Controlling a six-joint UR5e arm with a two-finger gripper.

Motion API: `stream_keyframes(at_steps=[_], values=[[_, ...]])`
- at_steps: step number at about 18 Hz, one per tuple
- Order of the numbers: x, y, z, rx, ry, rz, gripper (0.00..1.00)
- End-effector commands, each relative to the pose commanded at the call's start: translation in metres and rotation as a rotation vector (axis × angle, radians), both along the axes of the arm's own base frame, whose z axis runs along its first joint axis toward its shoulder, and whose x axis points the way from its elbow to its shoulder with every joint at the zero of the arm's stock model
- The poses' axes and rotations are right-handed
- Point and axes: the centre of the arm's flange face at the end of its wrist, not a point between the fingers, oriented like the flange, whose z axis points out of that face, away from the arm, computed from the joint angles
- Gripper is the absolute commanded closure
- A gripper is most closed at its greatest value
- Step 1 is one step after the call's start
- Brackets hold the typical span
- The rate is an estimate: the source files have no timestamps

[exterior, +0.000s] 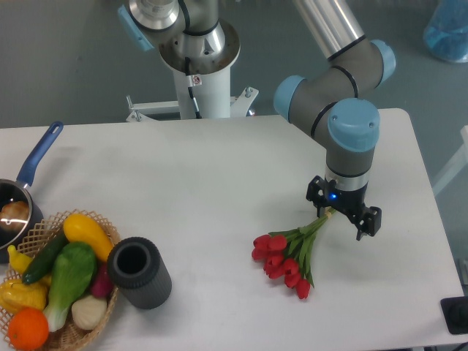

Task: Pick up the flowers from the table
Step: 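Lower the open gripper onto the green stems of the red tulips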

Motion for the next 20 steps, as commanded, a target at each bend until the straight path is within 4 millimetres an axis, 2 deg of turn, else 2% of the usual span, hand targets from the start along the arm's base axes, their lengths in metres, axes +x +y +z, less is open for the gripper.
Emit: stream_keyframes(at_steps=[4, 8, 17, 20], values=[[0.0, 0.0, 0.001, -0.001, 0.003, -0.017, 0.0], [0.003, 0.002, -0.008, 0.009, -0.011, -0.022, 0.0], [0.023, -0.004, -0.045, 0.008, -0.076, -0.032, 0.0], [0.028, 0.0, -0.06, -0.004, -0.1, -0.034, 0.0]])
